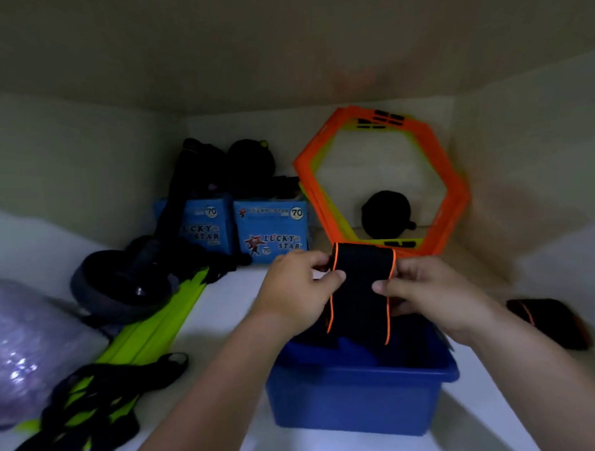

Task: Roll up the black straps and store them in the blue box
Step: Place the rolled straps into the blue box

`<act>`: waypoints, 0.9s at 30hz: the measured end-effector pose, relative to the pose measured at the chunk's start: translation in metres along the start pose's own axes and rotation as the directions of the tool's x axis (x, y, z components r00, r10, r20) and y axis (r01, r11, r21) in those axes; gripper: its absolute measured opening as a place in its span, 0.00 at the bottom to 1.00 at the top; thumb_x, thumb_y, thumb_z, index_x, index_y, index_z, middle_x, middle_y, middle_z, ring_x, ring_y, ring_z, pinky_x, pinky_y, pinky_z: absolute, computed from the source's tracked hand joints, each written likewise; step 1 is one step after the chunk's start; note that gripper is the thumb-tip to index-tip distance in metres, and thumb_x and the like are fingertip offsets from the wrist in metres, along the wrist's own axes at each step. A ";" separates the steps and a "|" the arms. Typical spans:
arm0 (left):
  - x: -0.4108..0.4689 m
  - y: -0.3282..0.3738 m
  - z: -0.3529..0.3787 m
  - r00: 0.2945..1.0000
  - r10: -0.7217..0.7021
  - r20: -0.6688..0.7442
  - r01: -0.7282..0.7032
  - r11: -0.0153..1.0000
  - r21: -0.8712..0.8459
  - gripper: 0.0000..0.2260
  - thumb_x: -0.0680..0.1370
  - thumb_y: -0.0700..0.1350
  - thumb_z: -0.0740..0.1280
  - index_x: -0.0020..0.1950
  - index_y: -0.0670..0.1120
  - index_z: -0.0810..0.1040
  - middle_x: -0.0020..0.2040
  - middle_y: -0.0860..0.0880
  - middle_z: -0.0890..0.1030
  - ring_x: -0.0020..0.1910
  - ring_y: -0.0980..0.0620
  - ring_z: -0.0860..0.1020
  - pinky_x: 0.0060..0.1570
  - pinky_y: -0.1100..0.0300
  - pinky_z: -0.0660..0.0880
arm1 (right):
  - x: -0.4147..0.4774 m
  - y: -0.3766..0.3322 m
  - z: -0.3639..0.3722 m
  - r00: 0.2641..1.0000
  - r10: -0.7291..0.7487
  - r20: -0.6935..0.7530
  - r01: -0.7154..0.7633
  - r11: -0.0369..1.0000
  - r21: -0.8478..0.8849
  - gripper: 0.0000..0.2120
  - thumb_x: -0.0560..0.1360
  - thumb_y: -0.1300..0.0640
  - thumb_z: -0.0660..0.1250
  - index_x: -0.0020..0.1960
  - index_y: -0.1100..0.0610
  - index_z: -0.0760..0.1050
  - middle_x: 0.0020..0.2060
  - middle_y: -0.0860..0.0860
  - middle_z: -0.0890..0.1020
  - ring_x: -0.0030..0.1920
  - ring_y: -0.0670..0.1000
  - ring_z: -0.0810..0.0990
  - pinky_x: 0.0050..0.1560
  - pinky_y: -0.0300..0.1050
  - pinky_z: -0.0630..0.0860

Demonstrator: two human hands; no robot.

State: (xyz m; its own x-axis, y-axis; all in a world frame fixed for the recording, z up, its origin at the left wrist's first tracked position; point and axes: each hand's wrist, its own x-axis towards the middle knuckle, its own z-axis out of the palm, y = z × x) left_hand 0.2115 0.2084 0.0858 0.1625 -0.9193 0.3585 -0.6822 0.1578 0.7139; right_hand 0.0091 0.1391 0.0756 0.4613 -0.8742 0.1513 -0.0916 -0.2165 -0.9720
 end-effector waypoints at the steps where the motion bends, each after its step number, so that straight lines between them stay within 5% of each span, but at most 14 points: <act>1: -0.004 -0.008 -0.007 0.999 0.003 -0.042 0.002 0.993 0.121 0.16 0.76 0.58 0.68 0.61 0.53 0.83 0.57 0.52 0.80 0.62 0.51 0.74 0.63 0.54 0.72 | 0.004 0.001 0.008 1.000 0.011 0.015 -0.011 1.000 -0.025 0.07 0.77 0.69 0.68 0.54 0.67 0.81 0.48 0.61 0.87 0.49 0.56 0.87 0.44 0.48 0.85; 3: -0.014 -0.024 -0.023 0.992 -0.004 -0.123 0.038 0.961 0.275 0.18 0.77 0.58 0.68 0.64 0.54 0.79 0.62 0.52 0.76 0.65 0.49 0.67 0.62 0.59 0.65 | 0.010 0.003 0.021 0.999 0.036 0.028 -0.034 0.995 -0.093 0.06 0.77 0.68 0.69 0.53 0.67 0.81 0.49 0.62 0.87 0.48 0.56 0.87 0.44 0.47 0.85; 6: -0.020 -0.054 -0.039 0.977 -0.185 -0.110 0.211 0.917 0.338 0.27 0.74 0.61 0.69 0.71 0.55 0.71 0.67 0.48 0.74 0.65 0.45 0.72 0.64 0.53 0.71 | 0.016 0.003 0.034 0.994 0.098 0.041 -0.089 0.981 -0.173 0.08 0.77 0.66 0.69 0.55 0.69 0.79 0.49 0.63 0.86 0.48 0.57 0.87 0.38 0.42 0.83; 11: -0.028 -0.077 -0.037 0.886 -0.452 0.100 0.442 0.890 0.107 0.32 0.72 0.56 0.70 0.74 0.56 0.62 0.63 0.47 0.77 0.54 0.44 0.80 0.49 0.51 0.81 | 0.025 0.005 0.048 0.971 0.226 0.078 -0.201 0.947 -0.250 0.08 0.76 0.67 0.70 0.55 0.65 0.80 0.51 0.62 0.86 0.50 0.58 0.86 0.44 0.49 0.85; 14: -0.030 -0.082 -0.034 0.906 -0.421 0.051 0.423 0.906 -0.026 0.26 0.73 0.50 0.69 0.70 0.53 0.67 0.53 0.45 0.81 0.48 0.45 0.82 0.45 0.52 0.81 | 0.029 0.009 0.055 0.962 0.269 0.053 -0.242 0.922 -0.301 0.08 0.75 0.66 0.72 0.53 0.65 0.79 0.49 0.61 0.84 0.49 0.60 0.86 0.47 0.53 0.85; 18: -0.035 -0.084 -0.027 0.934 -0.352 -0.056 0.346 0.934 -0.087 0.25 0.73 0.48 0.68 0.69 0.52 0.69 0.44 0.48 0.80 0.46 0.44 0.81 0.48 0.50 0.80 | 0.034 0.010 0.062 0.949 0.312 0.043 -0.281 0.902 -0.329 0.08 0.74 0.65 0.73 0.51 0.65 0.77 0.49 0.60 0.81 0.46 0.57 0.85 0.42 0.47 0.85; 23: -0.042 -0.083 -0.024 0.955 -0.241 -0.172 0.235 0.970 -0.057 0.26 0.76 0.44 0.67 0.72 0.57 0.66 0.42 0.52 0.81 0.43 0.53 0.80 0.38 0.59 0.73 | 0.039 0.011 0.072 0.944 0.317 0.094 -0.280 0.917 -0.283 0.05 0.76 0.69 0.70 0.49 0.62 0.78 0.42 0.56 0.83 0.43 0.54 0.84 0.40 0.46 0.85; 27: -0.060 -0.079 -0.018 0.961 -0.122 -0.247 0.106 0.991 -0.079 0.27 0.76 0.39 0.66 0.69 0.62 0.65 0.36 0.56 0.80 0.36 0.59 0.79 0.31 0.69 0.70 | 0.040 0.016 0.078 0.928 0.356 0.115 -0.313 0.907 -0.283 0.08 0.76 0.68 0.69 0.55 0.64 0.78 0.48 0.58 0.84 0.47 0.56 0.85 0.42 0.47 0.85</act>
State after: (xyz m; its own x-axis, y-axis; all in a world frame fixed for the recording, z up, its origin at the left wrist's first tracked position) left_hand 0.2683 0.2576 0.0183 0.4159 -0.8137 0.4062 -0.6028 0.0878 0.7930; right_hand 0.0949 0.1344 0.0520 0.4966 -0.8380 -0.2261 -0.4771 -0.0459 -0.8777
